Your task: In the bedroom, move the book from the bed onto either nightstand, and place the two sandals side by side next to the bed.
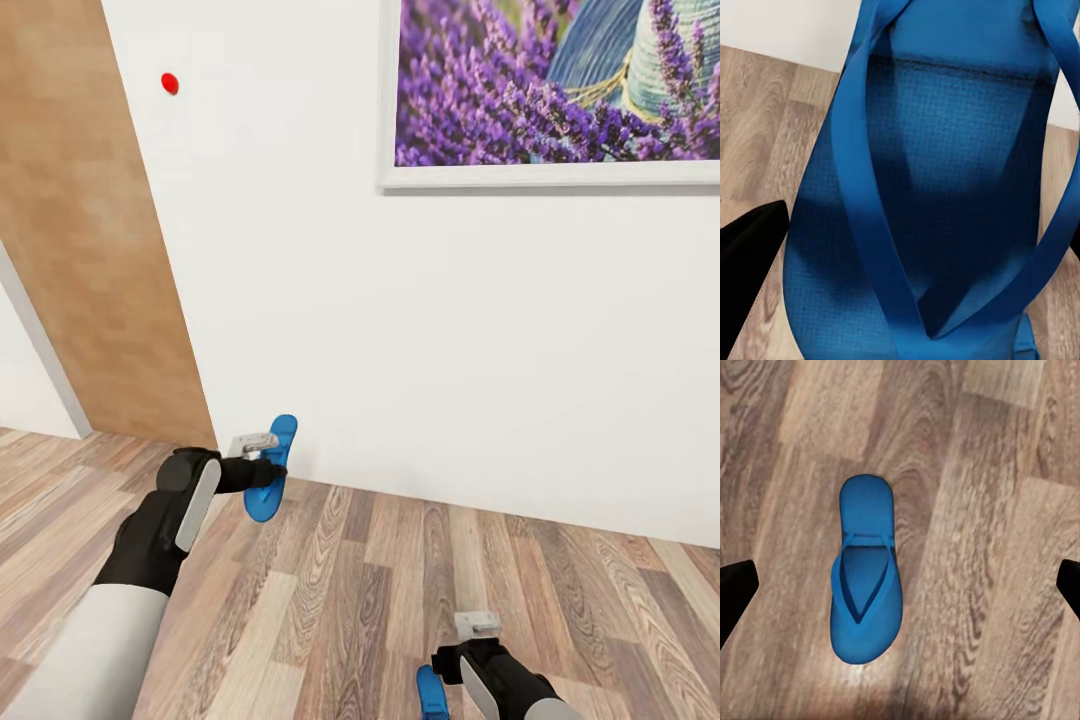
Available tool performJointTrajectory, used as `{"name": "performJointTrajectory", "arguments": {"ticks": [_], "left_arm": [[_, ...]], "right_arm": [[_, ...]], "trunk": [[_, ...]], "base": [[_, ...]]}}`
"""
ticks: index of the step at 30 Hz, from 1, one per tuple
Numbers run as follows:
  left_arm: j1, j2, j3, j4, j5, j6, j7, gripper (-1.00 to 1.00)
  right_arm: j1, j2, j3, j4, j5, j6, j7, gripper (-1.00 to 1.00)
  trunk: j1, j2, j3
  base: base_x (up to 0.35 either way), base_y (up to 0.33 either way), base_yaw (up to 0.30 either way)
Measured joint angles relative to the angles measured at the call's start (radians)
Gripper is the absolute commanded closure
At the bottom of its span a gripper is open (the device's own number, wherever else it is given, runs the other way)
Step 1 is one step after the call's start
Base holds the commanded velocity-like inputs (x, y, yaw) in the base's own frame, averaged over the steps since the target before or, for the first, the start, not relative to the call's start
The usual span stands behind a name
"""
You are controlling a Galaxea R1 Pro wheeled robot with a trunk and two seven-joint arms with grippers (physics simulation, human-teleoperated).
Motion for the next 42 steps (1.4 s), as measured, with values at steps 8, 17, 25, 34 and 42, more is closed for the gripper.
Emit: {"name": "performJointTrajectory", "arguments": {"ticks": [8,17,25,34,42], "left_arm": [[0.015,0.004,0.003,-0.052,0.002,0.0,0.0,1.0],[0.016,0.005,0.003,-0.058,0.003,0.0,0.0,1.0],[0.016,0.005,0.002,-0.058,0.002,0.0,-0.001,1.0],[0.017,0.002,-0.001,-0.055,0.002,0.0,0.0,1.0],[0.017,0.002,-0.002,-0.054,0.002,0.0,0.0,1.0]], "right_arm": [[0.0,0.0,0.0,0.001,0.0,0.0,0.001,-1.0],[0.0,0.0,0.0,0.0,0.0,0.0,0.001,-1.0],[-0.001,0.005,0.001,-0.01,-0.001,0.0,-0.003,-1.0],[-0.003,0.028,0.003,-0.014,0.0,0.0,-0.004,-1.0],[-0.01,0.038,0.013,-0.013,0.0,0.001,-0.004,-1.0]], "trunk": [[0.031,-0.056,-0.025],[0.065,-0.119,-0.053],[0.076,-0.134,-0.083],[0.08,-0.136,-0.118],[0.083,-0.138,-0.149]], "base": [[0.0,0.0,0.0],[0.0,0.0,0.0],[0.0,0.0,0.0],[0.0,0.0,0.0],[0.0,0.0,0.0]]}}
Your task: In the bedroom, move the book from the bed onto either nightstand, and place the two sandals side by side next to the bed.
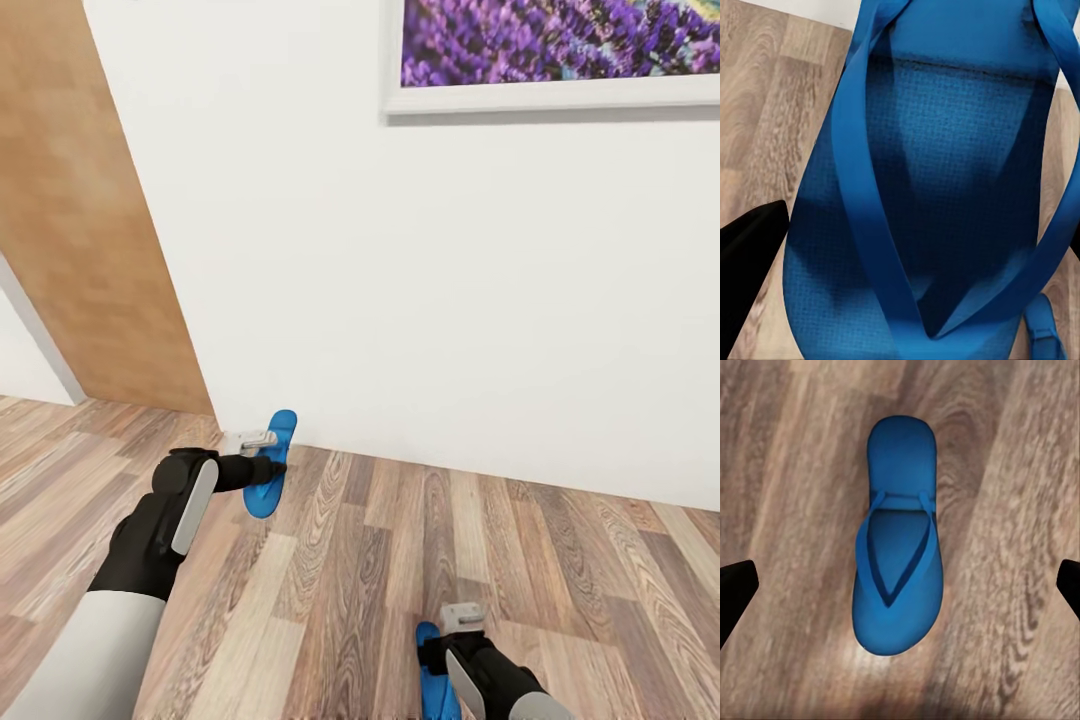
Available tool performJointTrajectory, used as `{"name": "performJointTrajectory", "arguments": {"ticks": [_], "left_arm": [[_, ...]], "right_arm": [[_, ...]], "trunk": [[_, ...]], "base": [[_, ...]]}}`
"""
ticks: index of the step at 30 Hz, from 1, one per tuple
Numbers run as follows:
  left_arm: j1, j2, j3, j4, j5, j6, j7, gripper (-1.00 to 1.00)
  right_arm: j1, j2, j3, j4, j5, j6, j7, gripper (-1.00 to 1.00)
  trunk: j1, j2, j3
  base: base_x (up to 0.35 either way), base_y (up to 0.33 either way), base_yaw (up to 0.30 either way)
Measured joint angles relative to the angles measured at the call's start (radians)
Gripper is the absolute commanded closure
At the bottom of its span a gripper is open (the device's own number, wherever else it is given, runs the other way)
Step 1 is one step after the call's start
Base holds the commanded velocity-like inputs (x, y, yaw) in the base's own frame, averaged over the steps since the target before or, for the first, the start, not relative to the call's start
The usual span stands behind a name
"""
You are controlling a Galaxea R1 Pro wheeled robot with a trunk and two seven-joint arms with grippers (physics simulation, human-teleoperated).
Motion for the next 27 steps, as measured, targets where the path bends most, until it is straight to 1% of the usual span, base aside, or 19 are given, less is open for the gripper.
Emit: {"name": "performJointTrajectory", "arguments": {"ticks": [7,9,14,20,27], "left_arm": [[0.0,0.0,0.0,0.001,0.0,0.0,0.0,1.0],[0.0,0.0,0.0,0.001,0.0,0.0,0.0,1.0],[0.0,0.001,0.001,0.0,0.001,0.0,0.0,1.0],[0.001,0.001,0.0,-0.002,0.0,0.0,0.0,1.0],[0.001,0.0,-0.001,-0.002,-0.001,0.0,0.0,1.0]], "right_arm": [[-0.013,0.002,0.006,-0.005,-0.001,0.0,0.001,-1.0],[-0.018,0.003,0.007,-0.007,-0.001,0.012,0.0,-1.0],[-0.024,0.004,0.008,-0.026,-0.001,0.064,-0.001,-1.0],[-0.027,0.004,0.008,-0.041,-0.001,0.079,0.0,-1.0],[-0.047,0.004,0.009,-0.048,-0.001,0.083,0.002,-1.0]], "trunk": [[0.003,-0.002,-0.027],[0.004,-0.002,-0.035],[0.004,-0.002,-0.035],[0.007,-0.004,-0.058],[0.01,-0.005,-0.085]], "base": [[0.0,0.0,0.0],[0.0,0.0,0.0],[0.0,0.0,0.0],[0.0,0.0,0.0],[0.0,0.0,0.0]]}}
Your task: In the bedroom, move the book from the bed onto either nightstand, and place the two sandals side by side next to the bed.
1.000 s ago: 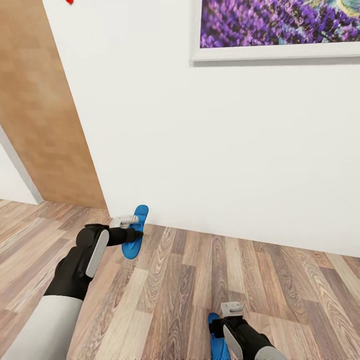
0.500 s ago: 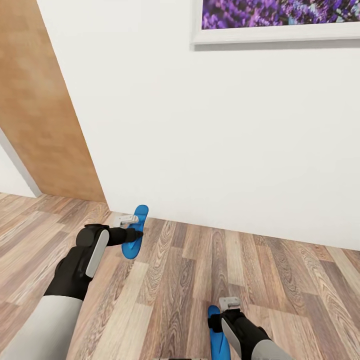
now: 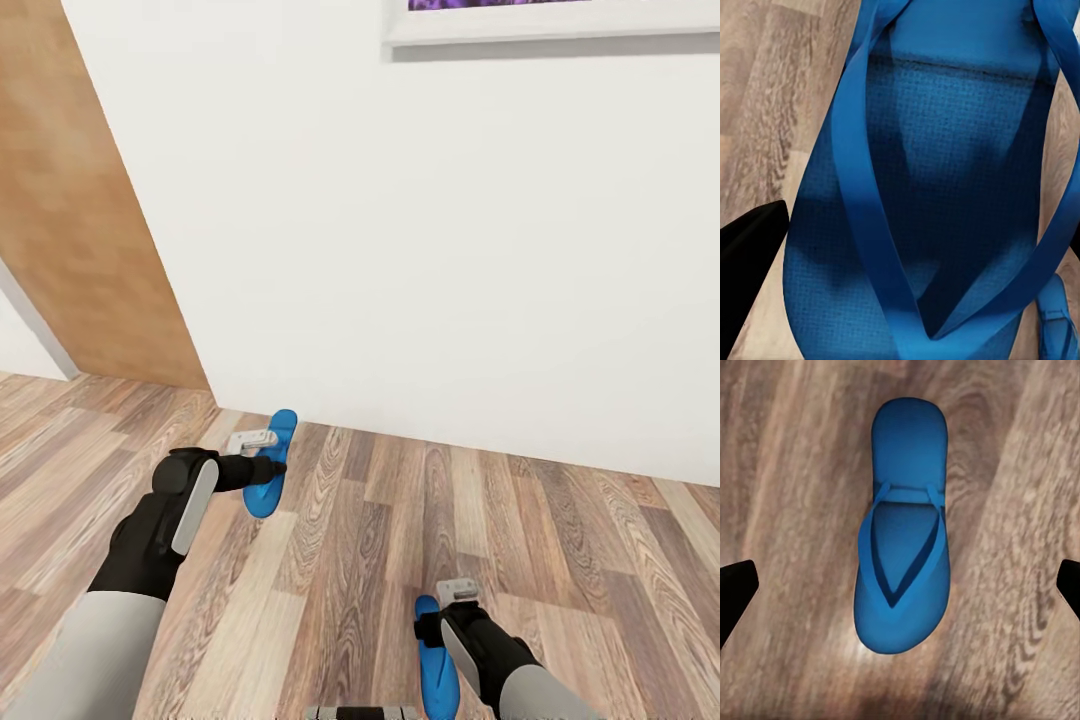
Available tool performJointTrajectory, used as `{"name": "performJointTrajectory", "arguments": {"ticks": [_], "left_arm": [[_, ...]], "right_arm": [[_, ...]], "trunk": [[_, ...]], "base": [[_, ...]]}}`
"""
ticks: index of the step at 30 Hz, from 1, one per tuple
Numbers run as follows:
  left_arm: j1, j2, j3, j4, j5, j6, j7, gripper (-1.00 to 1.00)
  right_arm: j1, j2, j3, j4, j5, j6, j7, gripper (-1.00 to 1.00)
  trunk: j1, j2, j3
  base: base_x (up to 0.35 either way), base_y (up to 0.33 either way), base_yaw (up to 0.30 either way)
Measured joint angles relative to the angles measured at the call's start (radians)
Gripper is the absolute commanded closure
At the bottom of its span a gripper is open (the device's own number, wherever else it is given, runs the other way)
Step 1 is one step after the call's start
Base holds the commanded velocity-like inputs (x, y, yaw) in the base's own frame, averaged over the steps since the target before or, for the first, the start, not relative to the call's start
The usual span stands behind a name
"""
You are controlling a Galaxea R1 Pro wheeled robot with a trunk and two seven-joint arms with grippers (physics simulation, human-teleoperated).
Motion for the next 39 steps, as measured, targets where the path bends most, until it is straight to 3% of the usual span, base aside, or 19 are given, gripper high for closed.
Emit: {"name": "performJointTrajectory", "arguments": {"ticks": [10,37,39], "left_arm": [[0.0,0.0,-0.001,0.001,0.0,0.0,0.0,1.0],[0.001,-0.002,-0.003,0.003,-0.001,0.0,0.0,1.0],[0.001,-0.002,-0.003,0.003,0.0,0.0,0.0,1.0]], "right_arm": [[-0.04,-0.001,0.0,-0.001,0.0,0.002,0.003,-1.0],[-0.043,-0.002,0.0,-0.002,0.0,0.002,0.003,-1.0],[-0.044,-0.002,0.0,-0.002,0.0,0.002,0.002,-1.0]], "trunk": [[0.004,-0.002,-0.039],[0.017,-0.009,-0.143],[0.017,-0.009,-0.143]], "base": [[0.0,0.0,0.0],[0.0,0.0,0.0],[0.0,0.0,0.0]]}}
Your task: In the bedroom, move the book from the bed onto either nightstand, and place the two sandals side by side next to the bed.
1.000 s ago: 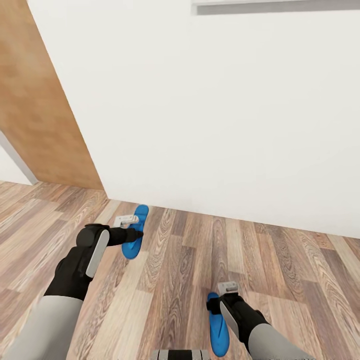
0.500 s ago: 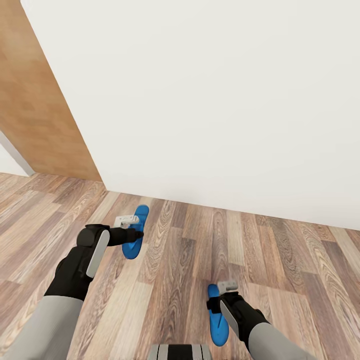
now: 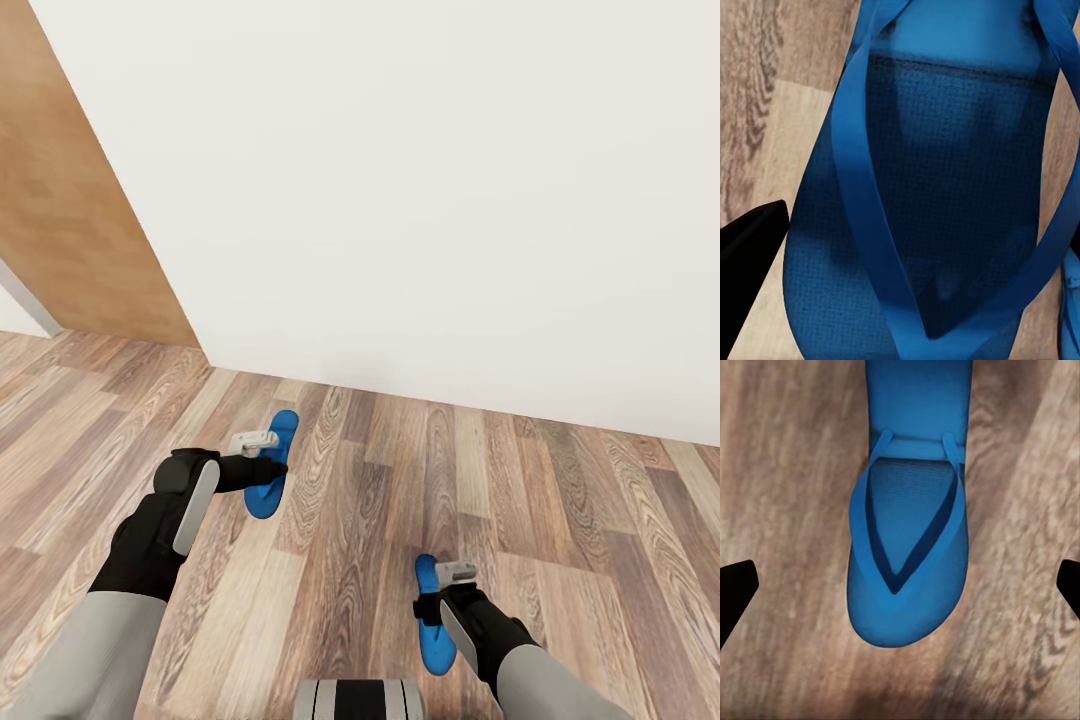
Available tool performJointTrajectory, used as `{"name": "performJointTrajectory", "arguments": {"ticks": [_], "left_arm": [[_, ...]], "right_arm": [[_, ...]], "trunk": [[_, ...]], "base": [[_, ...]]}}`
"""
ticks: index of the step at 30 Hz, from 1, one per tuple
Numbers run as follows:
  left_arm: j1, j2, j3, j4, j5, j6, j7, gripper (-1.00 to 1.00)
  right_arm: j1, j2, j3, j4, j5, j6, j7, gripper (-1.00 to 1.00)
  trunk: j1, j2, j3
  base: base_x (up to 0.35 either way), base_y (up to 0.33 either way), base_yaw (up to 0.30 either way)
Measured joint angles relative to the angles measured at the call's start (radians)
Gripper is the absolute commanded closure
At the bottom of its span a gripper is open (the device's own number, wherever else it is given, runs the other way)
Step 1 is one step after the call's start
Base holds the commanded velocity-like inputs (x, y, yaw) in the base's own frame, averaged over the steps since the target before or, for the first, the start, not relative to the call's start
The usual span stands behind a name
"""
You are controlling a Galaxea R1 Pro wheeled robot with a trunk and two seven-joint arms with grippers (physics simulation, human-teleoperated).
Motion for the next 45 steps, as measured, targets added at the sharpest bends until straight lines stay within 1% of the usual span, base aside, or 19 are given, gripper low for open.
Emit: {"name": "performJointTrajectory", "arguments": {"ticks": [14,21,24,27,30,35,44,45], "left_arm": [[0.0,-0.001,0.0,0.0,0.001,0.0,0.0,1.0],[0.001,-0.001,0.0,-0.001,0.0,0.0,0.0,1.0],[0.001,0.0,0.0,-0.001,0.001,0.0,0.0,1.0],[0.001,-0.001,0.0,-0.001,0.001,0.0,0.0,1.0],[0.001,-0.001,0.0,-0.001,0.001,0.0,0.0,1.0],[0.001,-0.001,0.0,-0.001,0.002,0.0,0.0,1.0],[0.001,0.0,0.0,-0.001,0.001,0.0,0.0,1.0],[0.001,0.0,0.0,-0.002,0.001,0.0,0.0,1.0]], "right_arm": [[-0.034,0.0,0.0,-0.001,0.0,0.001,-0.007,-1.0],[-0.042,0.001,0.0,-0.001,0.0,0.001,-0.009,-1.0],[-0.043,0.001,0.0,-0.001,0.0,0.002,-0.01,-1.0],[-0.045,0.001,0.0,-0.001,0.0,0.012,-0.011,-1.0],[-0.048,0.001,0.0,-0.001,0.0,0.043,-0.011,-1.0],[-0.051,0.0,0.0,-0.001,0.0,0.055,-0.011,-1.0],[-0.067,0.0,-0.001,-0.001,0.0,0.061,-0.011,-1.0],[-0.069,0.0,-0.001,-0.001,0.0,0.061,-0.011,-1.0]], "trunk": [[0.0,0.0,0.0],[0.003,-0.002,-0.027],[0.003,-0.002,-0.027],[0.003,-0.002,-0.027],[0.003,-0.002,-0.027],[0.003,-0.002,-0.027],[0.007,-0.004,-0.062],[0.007,-0.004,-0.062]], "base": [[0.0,0.0,0.0],[0.0,0.0,0.0],[0.0,0.0,0.0],[0.0,0.0,0.0],[0.0,0.0,0.0],[0.0,0.0,0.0],[0.0,0.0,0.0],[0.0,0.0,0.0]]}}
